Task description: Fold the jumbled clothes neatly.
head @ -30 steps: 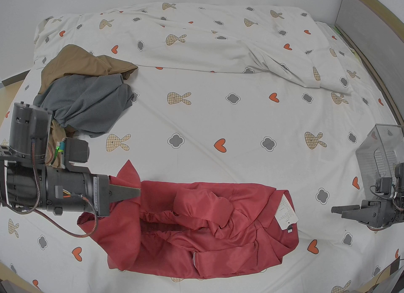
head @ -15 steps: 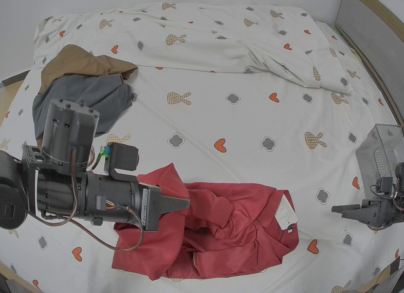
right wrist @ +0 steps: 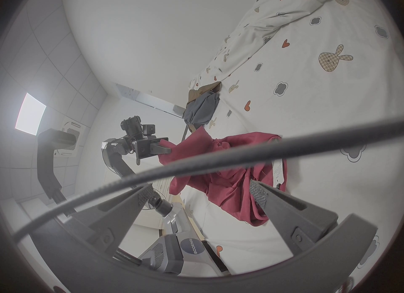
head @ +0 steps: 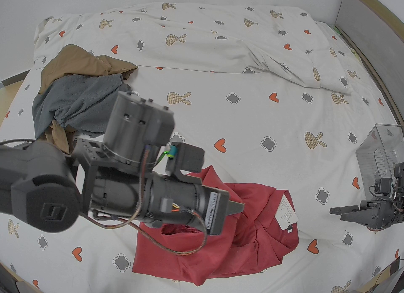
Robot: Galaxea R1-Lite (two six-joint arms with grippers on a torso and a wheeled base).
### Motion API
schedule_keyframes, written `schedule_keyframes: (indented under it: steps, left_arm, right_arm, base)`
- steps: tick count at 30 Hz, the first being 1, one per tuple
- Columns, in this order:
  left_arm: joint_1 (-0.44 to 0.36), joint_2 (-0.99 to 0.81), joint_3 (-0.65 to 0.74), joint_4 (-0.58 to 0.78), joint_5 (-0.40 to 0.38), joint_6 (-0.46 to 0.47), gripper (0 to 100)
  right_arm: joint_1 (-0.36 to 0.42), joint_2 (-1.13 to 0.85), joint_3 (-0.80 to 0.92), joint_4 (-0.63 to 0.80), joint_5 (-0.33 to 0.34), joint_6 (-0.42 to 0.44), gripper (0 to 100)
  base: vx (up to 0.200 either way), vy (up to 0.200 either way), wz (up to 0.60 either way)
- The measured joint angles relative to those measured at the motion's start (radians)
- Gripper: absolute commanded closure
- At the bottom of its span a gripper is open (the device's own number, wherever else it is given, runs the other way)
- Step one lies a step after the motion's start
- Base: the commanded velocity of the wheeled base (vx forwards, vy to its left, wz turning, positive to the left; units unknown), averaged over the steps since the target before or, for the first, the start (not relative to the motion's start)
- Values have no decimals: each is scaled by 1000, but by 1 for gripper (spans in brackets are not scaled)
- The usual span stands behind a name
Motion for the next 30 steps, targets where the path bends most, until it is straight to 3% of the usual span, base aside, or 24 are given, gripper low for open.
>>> schedule_keyframes:
  steps: [8,17,27,30]
  left_arm:
    - [-50,77,-58,1,3,1,100]
    - [-40,79,-32,-13,3,3,100]
    - [-19,37,116,-290,3,5,100]
    - [-16,30,149,-311,3,2,100]
  right_arm:
    - [3,0,1,0,0,0,0]
    - [3,0,0,0,0,0,0]
    - [5,0,0,0,0,0,0]
    - [4,0,0,0,0,0,0]
  base:
    - [0,0,0]
    - [0,0,0]
    - [0,0,0]
    - [0,0,0]
